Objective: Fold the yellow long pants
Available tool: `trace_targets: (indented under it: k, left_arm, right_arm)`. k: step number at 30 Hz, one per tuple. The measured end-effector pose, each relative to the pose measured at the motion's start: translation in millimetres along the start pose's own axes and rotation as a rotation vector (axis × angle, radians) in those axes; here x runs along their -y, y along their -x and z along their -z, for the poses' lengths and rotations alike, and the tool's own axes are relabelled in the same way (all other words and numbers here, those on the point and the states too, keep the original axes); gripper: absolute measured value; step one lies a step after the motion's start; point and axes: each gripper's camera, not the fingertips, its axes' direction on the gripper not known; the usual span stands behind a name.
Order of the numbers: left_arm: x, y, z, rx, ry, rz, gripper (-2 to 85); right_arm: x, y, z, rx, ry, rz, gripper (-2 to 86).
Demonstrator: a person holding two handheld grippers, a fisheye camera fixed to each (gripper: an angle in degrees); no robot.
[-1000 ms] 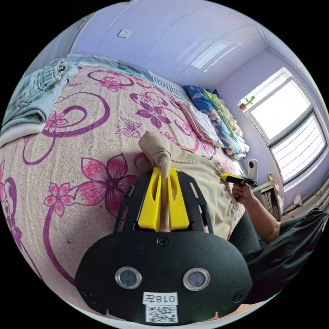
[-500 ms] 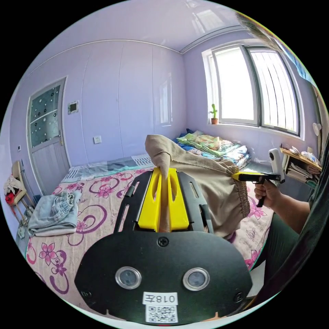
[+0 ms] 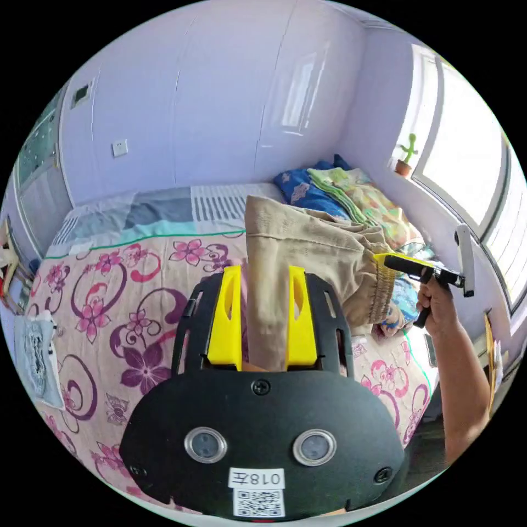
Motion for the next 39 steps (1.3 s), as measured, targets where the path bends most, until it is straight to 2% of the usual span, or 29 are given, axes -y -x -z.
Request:
trace_targets:
  k: [1, 3, 5, 8, 10, 12, 15, 16, 19, 21, 23, 26, 30, 34, 37, 39]
  left_arm:
    - [-23.2, 34.5, 9.9, -0.013, -0.056, 0.118, 11.9]
    - [-60.1, 78.9, 35.6, -0.025, -0.15, 0.18, 11.4]
    - [-94.9, 111.5, 60.7, -0.008, -0.153, 0.13, 11.1]
    - [-175.1, 156.5, 113.9, -0.032, -0.157, 0.064, 10.2]
    - [-248.5, 184.5, 157.9, -0.094, -0.152, 0.065, 9.6]
    - [-303.2, 200.7, 191.2, -0.128, -0.134, 0.092, 8.9]
    - [-387.1, 226.9, 259.3, -0.191, -0.138, 0.17, 7.6]
    - [-415.9, 237.3, 291.6, -0.232, -0.168, 0.196, 6.7]
    - [-477.7, 256.0, 379.2, -0.332, -0.331, 0.222, 2.7]
    - [-507.8, 258.2, 431.9, -0.346, -0.458, 0.201, 0.5]
    - [-532.8, 257.4, 476.2, -0.349, -0.584, 0.165, -0.5]
    - [-565.2, 268.5, 517.0, -0.466, -0.739, 0.133, -0.8]
    - [-607.1, 303.4, 533.8, -0.625, -0.845, 0.158, -0.2]
    - [-633.4, 346.1, 531.6, -0.76, -0.931, 0.191, 2.5]
    - [-633.6, 366.2, 533.6, -0.711, -0.921, 0.125, -0.4]
    - [-634.5, 377.8, 534.9, -0.617, -0.889, 0.11, -0.7]
  right_arm:
    - [-2.1, -3.4, -8.5, -0.015, -0.014, -0.04, 14.4]
    - [-29.5, -7.2, -14.3, -0.015, -0.211, -0.145, 11.8]
    - [-53.8, -0.5, -16.2, 0.031, -0.305, -0.128, 11.0]
    - [-90.7, 18.6, -22.0, 0.135, -0.348, -0.015, 8.8]
    - [-106.3, 34.0, -31.2, 0.196, -0.334, 0.077, 7.1]
    - [-113.3, 51.6, -59.6, 0.134, -0.215, 0.113, 6.2]
    - [-125.1, 53.4, -103.4, -0.001, -0.031, 0.021, 5.0]
    - [-130.8, 54.8, -103.6, 0.013, -0.044, 0.015, 4.5]
    - [-178.3, 81.5, -67.2, 0.126, -0.295, 0.044, 1.5]
    - [-235.2, 114.7, -26.1, 0.281, -0.512, 0.123, 0.5]
    - [-281.9, 142.6, -2.0, 0.415, -0.621, 0.208, 0.1]
    - [-344.2, 181.3, 11.3, 0.688, -0.678, 0.268, -0.2]
    - [-380.2, 241.7, -5.6, 1.039, -0.608, 0.334, -0.3]
    - [-374.4, 320.6, -41.0, 1.103, -0.413, 0.441, -0.2]
    - [-360.9, 382.5, -87.0, 1.211, -0.28, 0.416, -0.2]
    - [-350.9, 431.2, -129.9, 1.156, -0.23, 0.386, -0.2]
